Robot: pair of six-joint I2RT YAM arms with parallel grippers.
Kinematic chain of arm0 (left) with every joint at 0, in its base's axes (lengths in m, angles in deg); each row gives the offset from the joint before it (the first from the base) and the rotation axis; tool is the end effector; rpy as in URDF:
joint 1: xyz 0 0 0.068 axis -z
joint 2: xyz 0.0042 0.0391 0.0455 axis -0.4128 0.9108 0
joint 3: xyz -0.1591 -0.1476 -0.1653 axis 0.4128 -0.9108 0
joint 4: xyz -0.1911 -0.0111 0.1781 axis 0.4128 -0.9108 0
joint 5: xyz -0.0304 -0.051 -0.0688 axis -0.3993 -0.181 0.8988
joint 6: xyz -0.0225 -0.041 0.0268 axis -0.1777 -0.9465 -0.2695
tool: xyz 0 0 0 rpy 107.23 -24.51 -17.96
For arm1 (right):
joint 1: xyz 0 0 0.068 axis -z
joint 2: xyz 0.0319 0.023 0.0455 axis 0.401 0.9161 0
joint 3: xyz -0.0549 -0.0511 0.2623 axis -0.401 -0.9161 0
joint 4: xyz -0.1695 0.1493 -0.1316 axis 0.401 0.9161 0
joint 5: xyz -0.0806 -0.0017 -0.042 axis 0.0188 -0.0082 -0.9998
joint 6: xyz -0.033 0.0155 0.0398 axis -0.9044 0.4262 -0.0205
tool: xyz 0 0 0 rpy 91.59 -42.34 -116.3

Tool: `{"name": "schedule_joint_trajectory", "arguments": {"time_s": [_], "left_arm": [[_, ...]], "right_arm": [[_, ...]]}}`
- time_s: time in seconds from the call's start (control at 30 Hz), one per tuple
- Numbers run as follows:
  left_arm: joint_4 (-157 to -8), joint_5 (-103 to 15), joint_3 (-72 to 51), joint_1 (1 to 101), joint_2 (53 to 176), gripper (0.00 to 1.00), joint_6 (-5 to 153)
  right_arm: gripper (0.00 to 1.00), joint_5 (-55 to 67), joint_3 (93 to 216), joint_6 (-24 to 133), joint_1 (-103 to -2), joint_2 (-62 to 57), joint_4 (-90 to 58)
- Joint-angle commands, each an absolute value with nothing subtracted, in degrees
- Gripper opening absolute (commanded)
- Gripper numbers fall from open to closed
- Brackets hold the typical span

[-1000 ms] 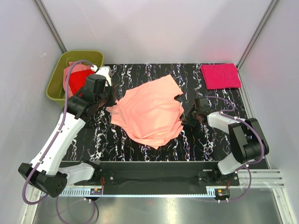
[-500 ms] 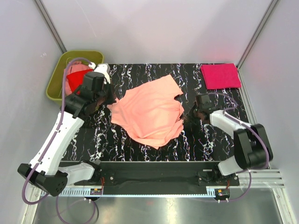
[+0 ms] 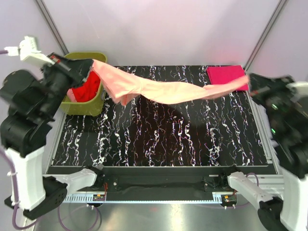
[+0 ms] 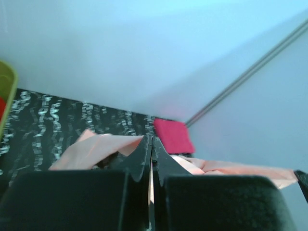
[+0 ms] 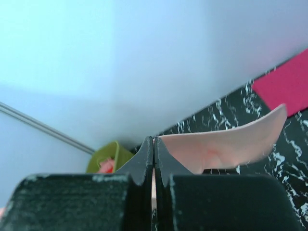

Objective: Fold and stack the t-shirts
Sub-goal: Flatten the tshirt out

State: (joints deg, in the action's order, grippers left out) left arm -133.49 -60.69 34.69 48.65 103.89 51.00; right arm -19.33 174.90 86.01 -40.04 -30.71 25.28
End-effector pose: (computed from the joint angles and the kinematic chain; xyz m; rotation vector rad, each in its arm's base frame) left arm 0.1124 -0.0448 0.5895 -0.2619 1.5333 -0.7046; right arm 0.1042 0.0193 0.5382 0.5391 1.4733 0.5171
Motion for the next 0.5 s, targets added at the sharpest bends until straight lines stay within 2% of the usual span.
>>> {"name": "schedule_joint_trajectory", "arguments": {"time_s": [0.0, 0.27, 0.47], "left_arm": [[-131.9, -56.7, 35.2, 48.5, 100.1, 0.00, 45.5], [-134.7, -51.0, 31.7, 48.5, 93.3, 0.00, 42.0], [-137.9, -48.3, 32.0, 48.5, 100.4, 0.00, 45.3]], "right_arm": [[0.00, -26.7, 179.6, 84.1, -40.3, -34.0, 36.7], [0.00, -28.7, 185.7, 85.1, -40.3, -41.3, 44.6], [0.00, -27.1, 180.0, 83.0, -40.3, -38.5, 43.1]]}}
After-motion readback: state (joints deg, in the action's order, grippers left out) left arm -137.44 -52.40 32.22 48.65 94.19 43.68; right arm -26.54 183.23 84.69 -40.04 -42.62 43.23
